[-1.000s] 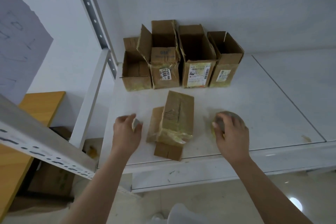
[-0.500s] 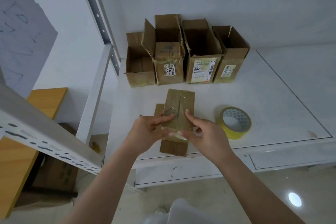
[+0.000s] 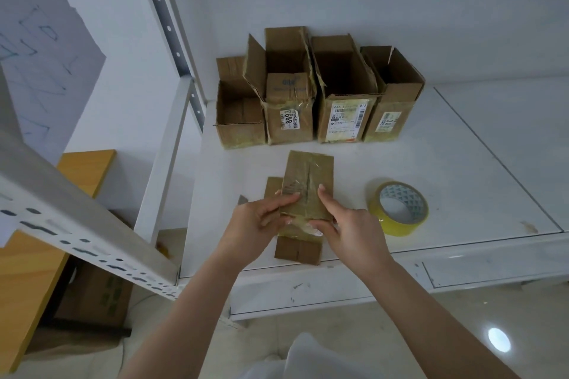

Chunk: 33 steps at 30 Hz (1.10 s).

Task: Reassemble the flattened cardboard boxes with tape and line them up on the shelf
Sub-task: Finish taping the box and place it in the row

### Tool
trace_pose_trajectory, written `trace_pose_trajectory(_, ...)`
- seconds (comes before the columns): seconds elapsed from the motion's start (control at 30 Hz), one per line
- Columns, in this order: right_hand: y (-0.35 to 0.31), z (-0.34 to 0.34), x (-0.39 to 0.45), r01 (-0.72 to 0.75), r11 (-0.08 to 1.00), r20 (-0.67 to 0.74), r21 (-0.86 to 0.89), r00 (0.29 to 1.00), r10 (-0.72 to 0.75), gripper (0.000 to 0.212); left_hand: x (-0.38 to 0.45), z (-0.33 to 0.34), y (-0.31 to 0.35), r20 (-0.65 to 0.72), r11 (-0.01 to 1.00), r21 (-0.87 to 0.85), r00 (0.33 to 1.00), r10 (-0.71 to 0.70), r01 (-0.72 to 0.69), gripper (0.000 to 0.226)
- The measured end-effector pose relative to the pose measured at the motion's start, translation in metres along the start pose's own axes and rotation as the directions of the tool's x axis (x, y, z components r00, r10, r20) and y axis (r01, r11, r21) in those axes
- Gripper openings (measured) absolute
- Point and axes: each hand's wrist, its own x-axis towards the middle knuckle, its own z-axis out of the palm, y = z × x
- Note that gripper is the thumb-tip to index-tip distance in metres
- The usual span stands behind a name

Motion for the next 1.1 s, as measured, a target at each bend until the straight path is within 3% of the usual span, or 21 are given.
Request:
trace_pose_trajectory(0.07, 0.003, -0.012, 0.003, -0.014, 0.992, -0.028, 0.123, 0.999, 0.017, 0.064, -0.001, -0.007, 0.01, 0.076, 0.997, 0.017, 0.994, 0.075, -0.077, 0.05)
trace_pose_trajectory(0.13, 0.008, -0.027, 0.007, -0.051, 0.964, -0.063, 0.263, 0.996, 0.07, 0.062, 0.0, -0.013, 0.025, 0.036, 0.987, -0.058, 0.988, 0.15, -0.148, 0.048)
trace_pose_trajectory(0.23, 0.008, -0.05, 0.008, -0.092, 0.86, 0.034, 0.502, 0.996, 0.087, 0.067, 0.005, -0.014, 0.047, -0.085, 0.973, -0.127, 0.98, 0.182, -0.192, 0.045)
trace_pose_trajectory(0.3, 0.004, -0.063, 0.006, -0.112, 0.808, 0.074, 0.578, 0.994, 0.084, 0.064, 0.009, -0.007, 0.058, -0.056, 0.975, -0.068, 0.977, 0.207, -0.21, 0.049)
trace_pose_trajectory(0.43, 0.001, -0.079, 0.001, -0.131, 0.765, 0.112, 0.63, 0.991, 0.077, 0.062, 0.008, 0.01, 0.07, 0.029, 0.962, 0.031, 0.963, 0.269, -0.27, 0.042)
trace_pose_trajectory(0.57, 0.004, -0.082, -0.003, -0.151, 0.75, 0.116, 0.645, 0.988, 0.099, 0.046, 0.006, 0.019, 0.07, 0.068, 0.936, 0.155, 0.948, 0.31, -0.317, 0.035)
trace_pose_trajectory(0.63, 0.003, -0.08, -0.004, -0.171, 0.761, 0.086, 0.626, 0.985, 0.151, 0.042, 0.007, 0.022, 0.071, 0.013, 0.929, 0.209, 0.951, 0.309, -0.305, 0.035)
trace_pose_trajectory(0.73, 0.001, -0.078, -0.004, -0.236, 0.856, -0.05, 0.46, 0.956, 0.29, 0.036, 0.007, 0.027, 0.072, -0.139, 0.935, 0.249, 0.946, 0.294, -0.254, 0.034)
trace_pose_trajectory(0.8, 0.001, -0.079, -0.004, -0.204, 0.904, -0.123, 0.375, 0.956, 0.267, 0.037, 0.008, 0.029, 0.071, -0.197, 0.934, 0.267, 0.936, 0.292, -0.236, 0.042)
trace_pose_trajectory(0.93, -0.002, -0.079, -0.008, -0.047, 0.923, -0.199, 0.383, 0.971, 0.132, 0.047, 0.006, 0.032, 0.071, -0.22, 0.929, 0.289, 0.929, 0.298, -0.23, 0.056)
trace_pose_trajectory(1.03, 0.001, -0.081, -0.01, 0.032, 0.771, -0.198, 0.636, 0.972, 0.123, 0.06, 0.004, 0.028, 0.074, -0.282, 0.957, 0.216, 0.927, 0.249, -0.192, 0.055)
trace_pose_trajectory(1.1, 0.007, -0.082, -0.009, 0.057, 0.658, -0.202, 0.751, 0.968, 0.146, 0.053, 0.003, 0.026, 0.076, -0.318, 0.976, 0.118, 0.924, 0.212, -0.183, 0.038)
